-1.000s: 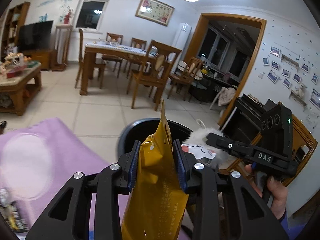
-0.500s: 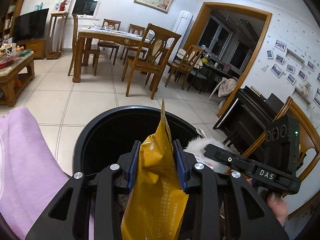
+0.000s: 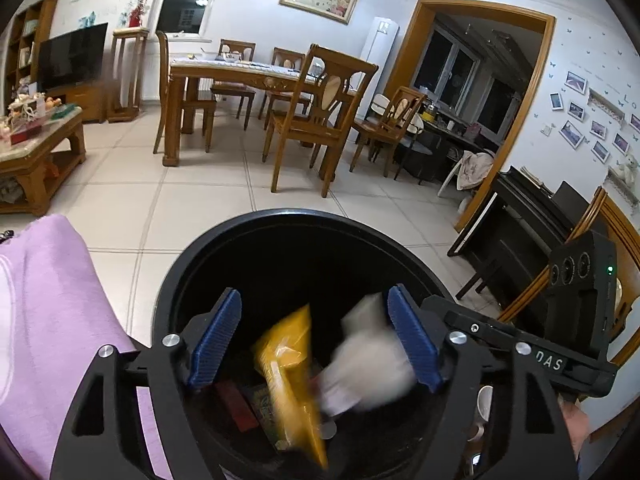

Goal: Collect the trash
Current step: 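Carry the yellow bag and white fluffy item over the bin and open both tools, then grasp the white plastic packet with the left tool while the right tool grasps the blue stick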

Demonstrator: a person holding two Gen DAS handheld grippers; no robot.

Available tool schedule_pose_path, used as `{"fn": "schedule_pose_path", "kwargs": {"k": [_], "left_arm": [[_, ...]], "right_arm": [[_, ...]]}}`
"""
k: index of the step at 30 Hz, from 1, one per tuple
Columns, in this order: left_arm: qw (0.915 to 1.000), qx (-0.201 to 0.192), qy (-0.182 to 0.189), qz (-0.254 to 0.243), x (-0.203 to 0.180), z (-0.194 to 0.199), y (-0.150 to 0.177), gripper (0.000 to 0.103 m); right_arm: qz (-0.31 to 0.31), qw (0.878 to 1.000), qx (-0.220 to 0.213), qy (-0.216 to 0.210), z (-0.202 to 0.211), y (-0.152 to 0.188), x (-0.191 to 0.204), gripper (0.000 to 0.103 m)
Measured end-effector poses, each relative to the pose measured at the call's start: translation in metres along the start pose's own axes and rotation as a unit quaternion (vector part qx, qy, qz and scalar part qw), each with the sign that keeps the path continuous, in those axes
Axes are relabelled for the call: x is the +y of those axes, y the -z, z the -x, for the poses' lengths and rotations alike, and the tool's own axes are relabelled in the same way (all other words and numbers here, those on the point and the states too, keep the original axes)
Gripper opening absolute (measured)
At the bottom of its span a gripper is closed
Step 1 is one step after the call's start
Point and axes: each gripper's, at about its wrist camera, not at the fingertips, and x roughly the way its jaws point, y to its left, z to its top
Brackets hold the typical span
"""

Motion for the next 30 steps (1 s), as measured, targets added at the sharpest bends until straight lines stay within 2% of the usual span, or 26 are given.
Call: {"fn": "schedule_pose_path", "kwargs": {"k": [4,10,14,15,17,19,22,25,30], "left_arm": [[1.0,-0.008,0.004,0.003,0.0,0.017,-0.001,0.078],[0.9994,-0.032,0.006,0.009,0.005,0.066,0.005,0.08],[0.9985,-0.05,-0.011,0.017,0.023,0.114,0.018,0.08],[0.9983,-0.053,-0.013,0.022,0.028,0.122,0.021,0.08],[0.9969,-0.064,-0.027,0.037,0.046,0.152,0.03,0.08],[0.9946,-0.077,-0.048,0.051,0.066,0.183,0.042,0.08],[0.9896,-0.09,-0.089,0.068,0.095,0.228,0.064,0.08],[0.9819,-0.098,-0.126,0.101,0.129,0.267,0.09,0.08],[0.9683,-0.095,-0.141,0.183,0.19,0.309,0.131,0.078]], "right_arm": [[0.005,1.0,-0.003,0.001,0.002,0.0,0.01,0.05],[0.031,0.999,0.0,-0.01,0.003,0.001,0.041,0.05],[0.063,0.998,0.014,-0.024,-0.002,0.011,0.085,0.05],[0.07,0.997,0.019,-0.028,-0.003,0.012,0.099,0.053],[0.084,0.995,0.028,-0.039,-0.008,0.019,0.123,0.065],[0.105,0.992,0.043,-0.051,-0.015,0.031,0.152,0.066],[0.142,0.985,0.075,-0.066,-0.03,0.054,0.198,0.075],[0.175,0.977,0.1,-0.074,-0.041,0.081,0.241,0.076],[0.225,0.96,0.135,-0.096,-0.062,0.121,0.307,0.076]]}}
